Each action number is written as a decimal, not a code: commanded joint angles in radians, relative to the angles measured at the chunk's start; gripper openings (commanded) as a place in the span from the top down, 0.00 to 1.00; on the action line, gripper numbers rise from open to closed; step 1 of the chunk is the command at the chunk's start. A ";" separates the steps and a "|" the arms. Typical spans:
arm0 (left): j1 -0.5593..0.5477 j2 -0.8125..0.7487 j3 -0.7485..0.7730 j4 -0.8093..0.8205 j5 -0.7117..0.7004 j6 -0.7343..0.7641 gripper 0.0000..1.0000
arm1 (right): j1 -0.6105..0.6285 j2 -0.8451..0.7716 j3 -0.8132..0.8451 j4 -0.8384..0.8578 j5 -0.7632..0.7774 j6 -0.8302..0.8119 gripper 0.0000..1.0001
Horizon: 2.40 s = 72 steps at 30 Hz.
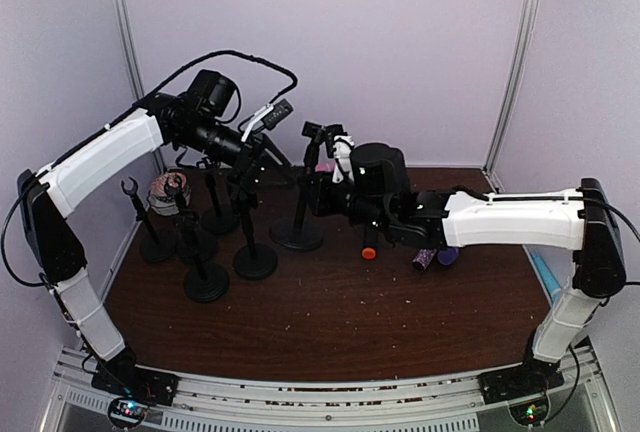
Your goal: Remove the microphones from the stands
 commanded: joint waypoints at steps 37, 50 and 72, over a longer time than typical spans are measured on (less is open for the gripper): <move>0.304 -0.164 -0.033 -0.153 -0.123 0.048 0.02 | -0.009 0.611 0.533 -0.155 0.321 -0.153 0.88; 0.307 -0.212 -0.091 -0.128 -0.144 0.040 0.02 | 0.034 0.567 0.353 0.023 0.376 -0.224 0.30; 0.452 -0.563 -0.791 0.604 -0.506 0.001 0.02 | 0.024 -0.309 -0.395 -0.035 0.540 -0.195 0.00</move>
